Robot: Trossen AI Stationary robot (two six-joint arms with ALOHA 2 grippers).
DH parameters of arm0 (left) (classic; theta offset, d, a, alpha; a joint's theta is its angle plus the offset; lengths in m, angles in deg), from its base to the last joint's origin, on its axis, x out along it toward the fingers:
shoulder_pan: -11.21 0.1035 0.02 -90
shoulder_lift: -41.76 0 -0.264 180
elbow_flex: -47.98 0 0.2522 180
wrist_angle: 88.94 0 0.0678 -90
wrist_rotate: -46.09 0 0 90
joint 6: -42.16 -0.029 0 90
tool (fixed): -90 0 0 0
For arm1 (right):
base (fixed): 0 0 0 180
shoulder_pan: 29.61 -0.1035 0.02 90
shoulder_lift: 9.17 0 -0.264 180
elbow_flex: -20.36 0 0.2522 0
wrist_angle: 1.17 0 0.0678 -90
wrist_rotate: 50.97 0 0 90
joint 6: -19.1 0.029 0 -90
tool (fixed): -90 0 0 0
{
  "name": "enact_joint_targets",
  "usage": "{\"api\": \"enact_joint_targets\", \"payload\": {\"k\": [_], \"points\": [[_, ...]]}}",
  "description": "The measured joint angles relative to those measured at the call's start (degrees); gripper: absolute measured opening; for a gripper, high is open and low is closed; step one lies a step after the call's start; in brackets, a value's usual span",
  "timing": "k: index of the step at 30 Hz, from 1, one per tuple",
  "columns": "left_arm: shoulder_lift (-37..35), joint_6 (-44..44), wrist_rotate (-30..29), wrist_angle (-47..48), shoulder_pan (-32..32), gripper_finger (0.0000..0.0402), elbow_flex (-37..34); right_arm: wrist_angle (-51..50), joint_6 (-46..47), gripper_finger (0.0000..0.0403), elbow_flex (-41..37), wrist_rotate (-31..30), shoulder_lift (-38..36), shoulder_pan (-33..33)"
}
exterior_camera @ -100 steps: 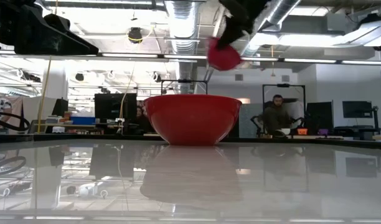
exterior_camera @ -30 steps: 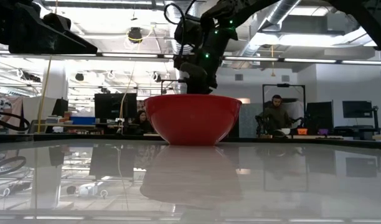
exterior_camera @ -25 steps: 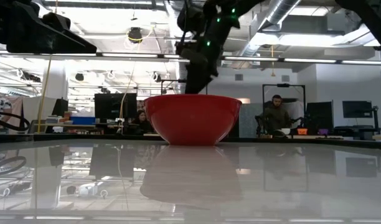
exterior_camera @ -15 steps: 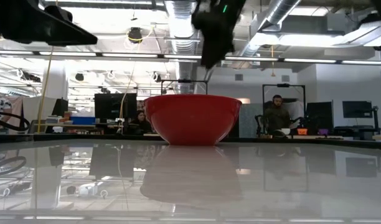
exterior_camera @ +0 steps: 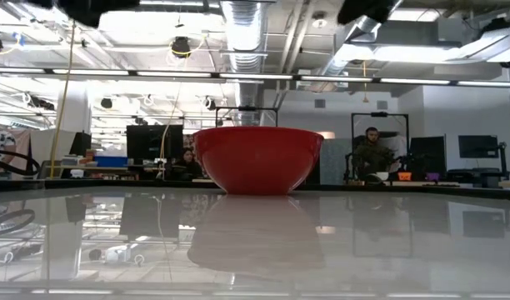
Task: Nest bowls inside each other
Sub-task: Return to Home Position
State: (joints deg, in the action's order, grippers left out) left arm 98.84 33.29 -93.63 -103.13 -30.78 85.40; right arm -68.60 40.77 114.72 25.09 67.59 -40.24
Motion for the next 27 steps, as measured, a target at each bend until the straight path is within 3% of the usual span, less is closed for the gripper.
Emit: {"api": "enact_joint_targets", "payload": {"k": [3, 8, 15, 18, 21, 27], "points": [[-3.0, -3.1, 2.5, 0.0, 2.0, 0.0172, 2.1, 10.8, 1.2, 0.0016, -10.2, 0.1, -8.4, -2.4], [-12.2, -4.7, 14.5, 3.4, 7.9, 0.0156, 2.4, 34.5, -3.7, 0.0008, -28.1, 0.1, -19.6, -4.1], [-24.6, -0.4, 19.3, 17.7, 16.7, 0.0128, 2.4, 62.5, -9.6, 0.0006, -48.5, 7.3, -27.9, 3.7], [-29.2, 2.7, 19.4, 25.3, 19.1, 0.0108, 2.4, 66.2, -6.8, 0.0006, -53.8, 12.5, -30.4, 9.0], [-34.1, 6.7, 19.5, 29.4, 20.2, 0.0081, 0.5, 66.5, -4.4, 0.0006, -57.4, 13.6, -33.7, 12.4], [-41.7, 12.8, 20.1, 20.4, 20.2, 0.0029, -13.0, 71.3, -3.6, 0.0006, -64.4, 10.5, -39.3, 13.7]]}}
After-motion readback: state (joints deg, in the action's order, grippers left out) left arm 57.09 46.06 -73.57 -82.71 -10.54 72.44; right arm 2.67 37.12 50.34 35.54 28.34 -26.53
